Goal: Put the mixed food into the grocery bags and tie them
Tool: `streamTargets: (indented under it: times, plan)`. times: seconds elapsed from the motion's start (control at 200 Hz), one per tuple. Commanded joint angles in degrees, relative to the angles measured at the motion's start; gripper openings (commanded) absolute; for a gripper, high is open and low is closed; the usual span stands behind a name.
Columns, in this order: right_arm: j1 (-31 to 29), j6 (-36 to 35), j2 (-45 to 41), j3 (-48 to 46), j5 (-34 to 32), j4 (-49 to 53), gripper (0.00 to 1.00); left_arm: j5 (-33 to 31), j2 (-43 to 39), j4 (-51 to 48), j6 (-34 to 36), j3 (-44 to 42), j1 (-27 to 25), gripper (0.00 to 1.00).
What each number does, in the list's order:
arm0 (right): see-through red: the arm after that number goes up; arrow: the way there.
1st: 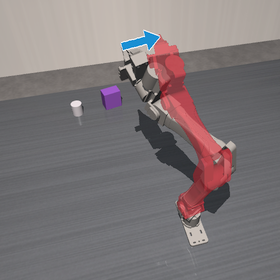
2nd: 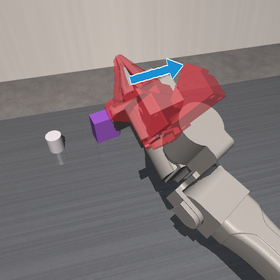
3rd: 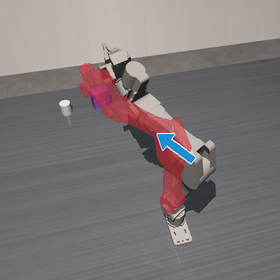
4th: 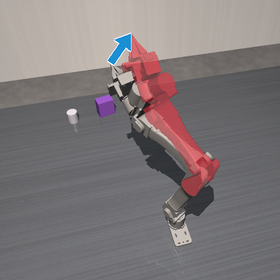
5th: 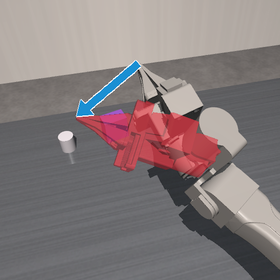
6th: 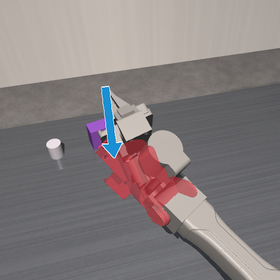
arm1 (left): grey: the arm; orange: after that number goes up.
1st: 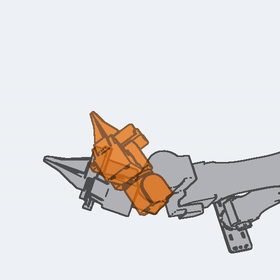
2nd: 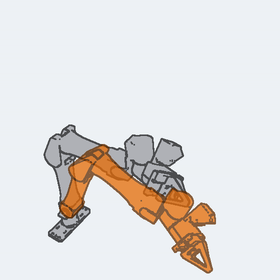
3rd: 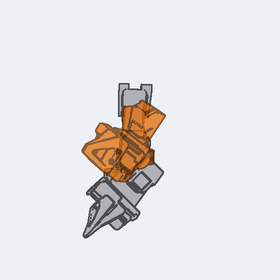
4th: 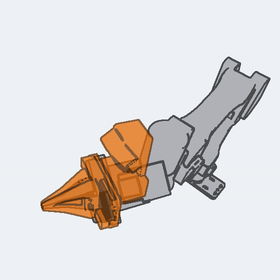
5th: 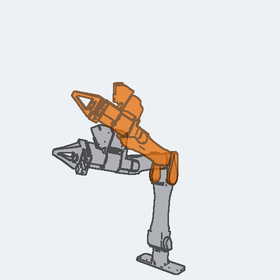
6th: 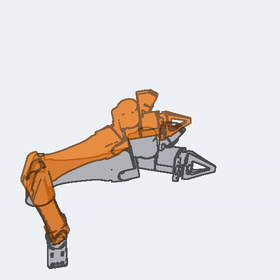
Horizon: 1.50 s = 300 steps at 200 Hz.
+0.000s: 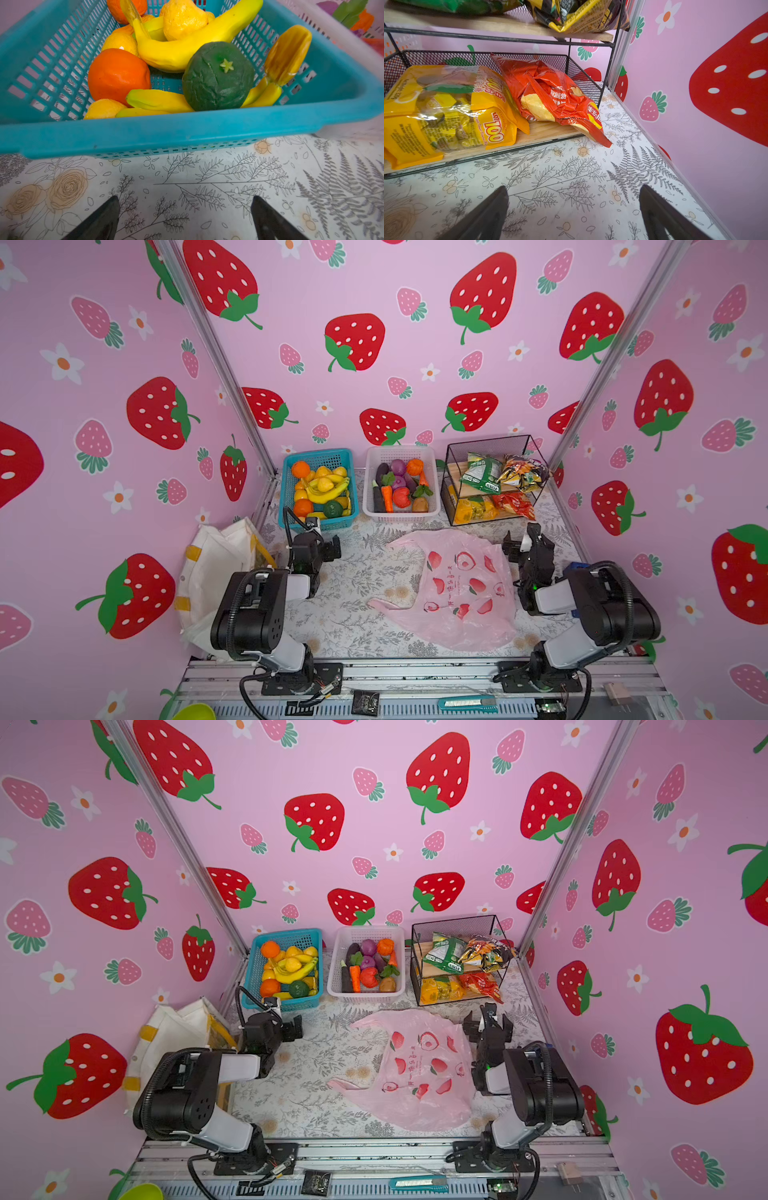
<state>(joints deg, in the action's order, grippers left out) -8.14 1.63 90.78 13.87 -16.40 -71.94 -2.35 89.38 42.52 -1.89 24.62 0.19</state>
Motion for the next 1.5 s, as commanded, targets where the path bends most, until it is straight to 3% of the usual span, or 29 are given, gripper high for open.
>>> streamTargets:
  times: [0.0,1.216,1.276,1.331,1.401,1.496]
  plan:
    - [-0.3,-0.1,-0.5,0.7,0.1,-1.5,1.00,0.5,-0.6,0.9,0.3,1.7,0.3,0.99]
    - [-0.1,0.2,-0.7,0.6,-0.1,-1.9,1.00,0.5,-0.9,1.2,0.0,1.6,0.4,0.99]
    - [-0.9,1.0,-4.0,1.3,-5.0,1.6,1.00,-0.1,-3.5,-3.2,-0.3,3.1,0.4,0.99]
    - [-1.2,2.7,-10.7,2.4,-10.0,9.3,1.00,-0.9,-7.5,-14.4,-1.0,7.0,0.4,0.99]
    - [-1.0,8.8,-18.4,1.6,-15.3,13.7,1.00,-4.4,-11.0,-28.3,-7.9,13.4,0.4,0.99]
    - [-0.7,12.5,-28.3,-0.1,-12.2,17.9,1.00,-2.8,-14.3,-32.7,-12.6,15.0,0.4,1.00]
